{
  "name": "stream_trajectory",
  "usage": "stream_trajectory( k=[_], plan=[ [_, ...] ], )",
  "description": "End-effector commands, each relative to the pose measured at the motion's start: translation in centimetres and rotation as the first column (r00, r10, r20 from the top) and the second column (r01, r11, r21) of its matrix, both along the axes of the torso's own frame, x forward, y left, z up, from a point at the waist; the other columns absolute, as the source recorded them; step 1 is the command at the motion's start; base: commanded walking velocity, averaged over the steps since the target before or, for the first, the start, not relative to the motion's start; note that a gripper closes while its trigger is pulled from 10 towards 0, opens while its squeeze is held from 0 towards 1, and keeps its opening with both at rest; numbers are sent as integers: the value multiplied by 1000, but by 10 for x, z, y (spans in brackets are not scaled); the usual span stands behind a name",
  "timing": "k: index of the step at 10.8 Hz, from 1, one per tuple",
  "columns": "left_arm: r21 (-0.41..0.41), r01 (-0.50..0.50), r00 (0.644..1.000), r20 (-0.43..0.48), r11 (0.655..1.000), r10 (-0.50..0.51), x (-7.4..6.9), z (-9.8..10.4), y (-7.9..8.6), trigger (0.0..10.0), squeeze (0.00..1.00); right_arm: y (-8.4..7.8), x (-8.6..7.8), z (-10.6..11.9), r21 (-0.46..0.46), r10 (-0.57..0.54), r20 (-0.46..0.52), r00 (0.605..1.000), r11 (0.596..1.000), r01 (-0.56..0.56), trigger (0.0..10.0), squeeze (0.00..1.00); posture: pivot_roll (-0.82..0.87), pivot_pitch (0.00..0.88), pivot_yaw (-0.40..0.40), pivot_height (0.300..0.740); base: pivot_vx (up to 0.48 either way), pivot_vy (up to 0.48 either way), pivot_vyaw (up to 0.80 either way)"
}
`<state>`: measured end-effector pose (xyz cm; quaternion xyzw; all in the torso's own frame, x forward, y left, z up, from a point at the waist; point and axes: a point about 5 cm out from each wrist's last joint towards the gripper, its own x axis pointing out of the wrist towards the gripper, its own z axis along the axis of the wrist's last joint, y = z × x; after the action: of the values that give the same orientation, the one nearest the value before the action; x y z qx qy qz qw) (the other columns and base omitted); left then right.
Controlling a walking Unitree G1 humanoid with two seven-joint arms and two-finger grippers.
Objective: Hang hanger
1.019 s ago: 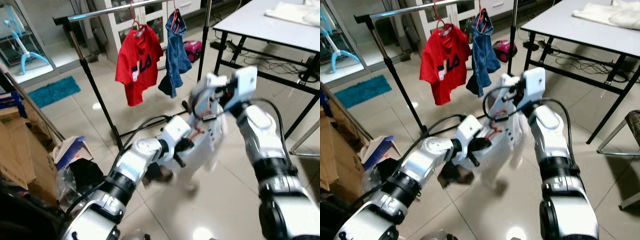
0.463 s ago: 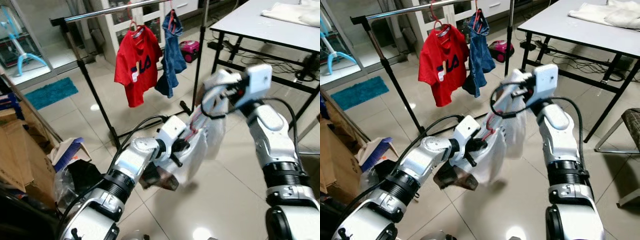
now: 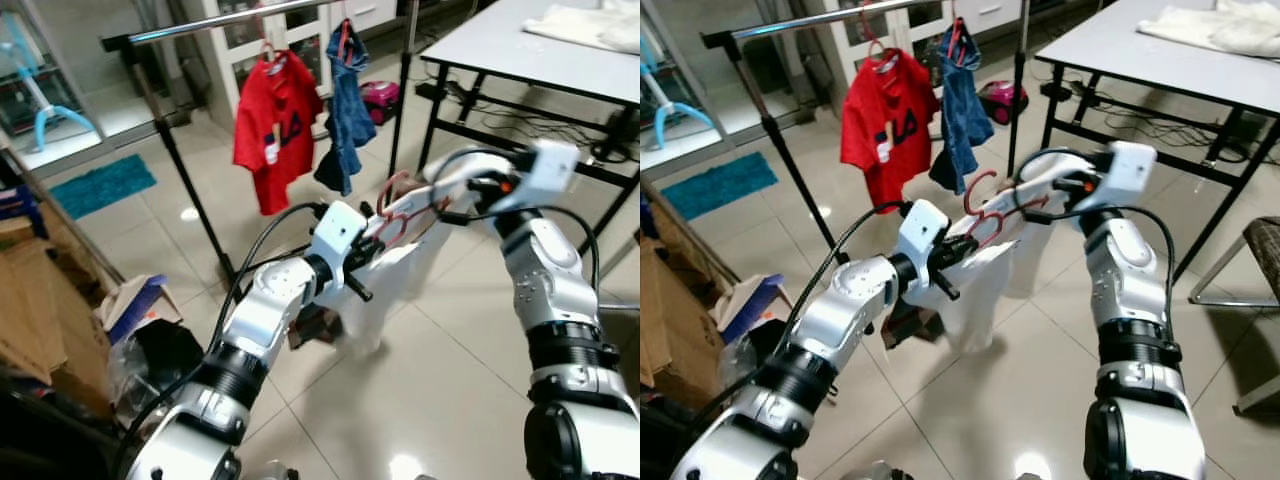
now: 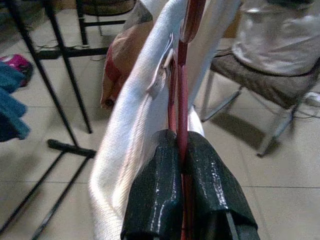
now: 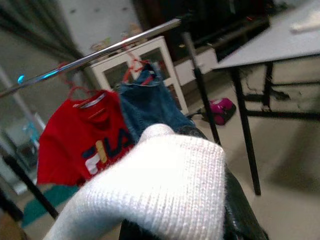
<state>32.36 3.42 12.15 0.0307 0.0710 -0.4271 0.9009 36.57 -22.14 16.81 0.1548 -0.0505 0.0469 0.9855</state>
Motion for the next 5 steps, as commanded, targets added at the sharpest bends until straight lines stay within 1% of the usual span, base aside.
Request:
stream_trajectory(
  k=[1, 3, 4, 5],
  plan=[
    [-19, 5, 1000, 7, 1000, -5, -1, 2, 4, 10000, 0, -2, 4, 9, 45, -16, 24, 1000, 999, 15, 0, 0, -36, 0, 85, 740, 0, 0, 0],
    [0, 62, 998, 17, 998, -62, -8, -1, 3, 10000, 0, -8, 6, 13, 69, -32, 28, 999, 997, 30, 0, 0, -34, 0, 87, 740, 0, 0, 0],
    [43, 112, 993, 24, 993, -113, -14, -6, 3, 10000, 0, -20, 9, 19, 65, -61, 39, 997, 996, 58, 0, 0, -35, 0, 88, 740, 0, 0, 0],
    [56, 132, 991, 23, 990, -134, -16, -7, 4, 10000, 0, -29, 9, 16, 59, -82, 28, 996, 995, 81, 0, 0, -33, 0, 87, 740, 0, 0, 0]
  ],
)
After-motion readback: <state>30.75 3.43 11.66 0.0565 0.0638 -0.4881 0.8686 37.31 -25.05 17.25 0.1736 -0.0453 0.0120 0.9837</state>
